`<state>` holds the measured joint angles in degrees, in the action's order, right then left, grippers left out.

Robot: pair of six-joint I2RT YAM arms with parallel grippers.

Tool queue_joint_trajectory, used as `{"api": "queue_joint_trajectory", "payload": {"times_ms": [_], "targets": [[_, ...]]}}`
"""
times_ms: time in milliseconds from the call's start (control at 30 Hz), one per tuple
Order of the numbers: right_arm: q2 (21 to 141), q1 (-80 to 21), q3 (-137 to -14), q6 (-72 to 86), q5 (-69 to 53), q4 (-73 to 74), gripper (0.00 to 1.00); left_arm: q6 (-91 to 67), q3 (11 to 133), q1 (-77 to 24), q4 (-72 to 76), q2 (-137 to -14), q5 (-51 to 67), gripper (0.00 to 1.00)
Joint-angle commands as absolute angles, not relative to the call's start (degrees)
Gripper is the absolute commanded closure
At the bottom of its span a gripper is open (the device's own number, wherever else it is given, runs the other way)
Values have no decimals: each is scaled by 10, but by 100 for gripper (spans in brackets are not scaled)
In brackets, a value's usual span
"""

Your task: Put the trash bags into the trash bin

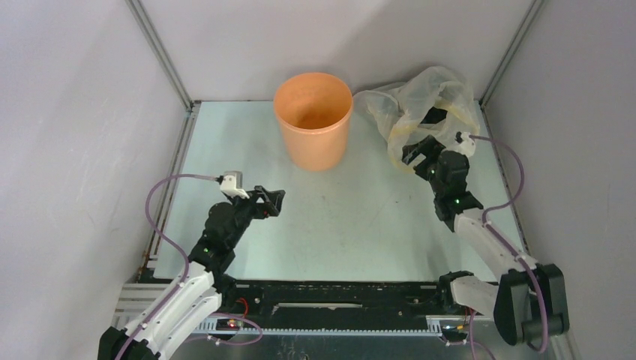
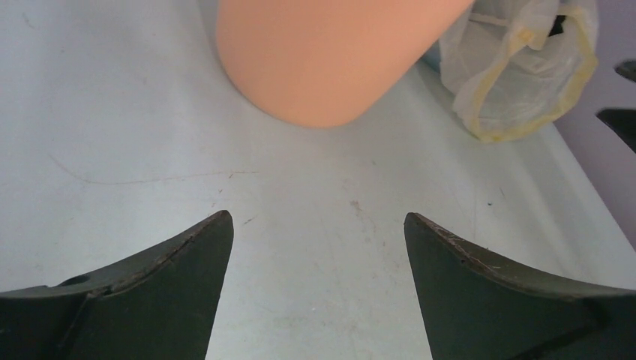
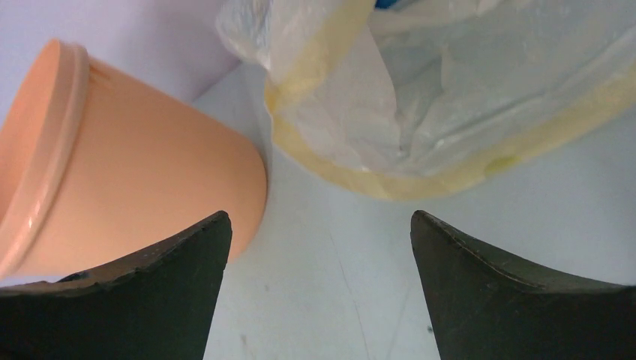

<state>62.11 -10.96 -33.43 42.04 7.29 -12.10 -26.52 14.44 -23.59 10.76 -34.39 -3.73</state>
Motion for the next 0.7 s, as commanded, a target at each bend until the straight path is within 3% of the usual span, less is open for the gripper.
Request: {"api": "queue_joint_trajectory", "payload": {"times_ms": [0, 133, 333, 500, 533, 600, 667], "targets": [[692, -132, -411, 444, 171, -171, 8, -245, 129, -236, 155, -328, 15, 7], [777, -134, -483, 471, 192, -177, 7, -247, 124, -236, 173, -327, 38, 1], [909, -134, -582, 478, 182, -185, 9, -245, 118, -236, 181, -324, 46, 0], [980, -133, -647, 469, 194, -173, 19, -244, 119, -236, 185, -327, 49, 0], [988, -132, -654, 464, 190, -174, 28, -244, 119, -236, 187, -328, 51, 0], [995, -128, -658, 443, 163, -191, 68, -244, 119, -236, 190, -332, 53, 0], [986, -130, -658, 426, 152, -184, 97, -243, 119, -236, 195, -336, 60, 0]]}}
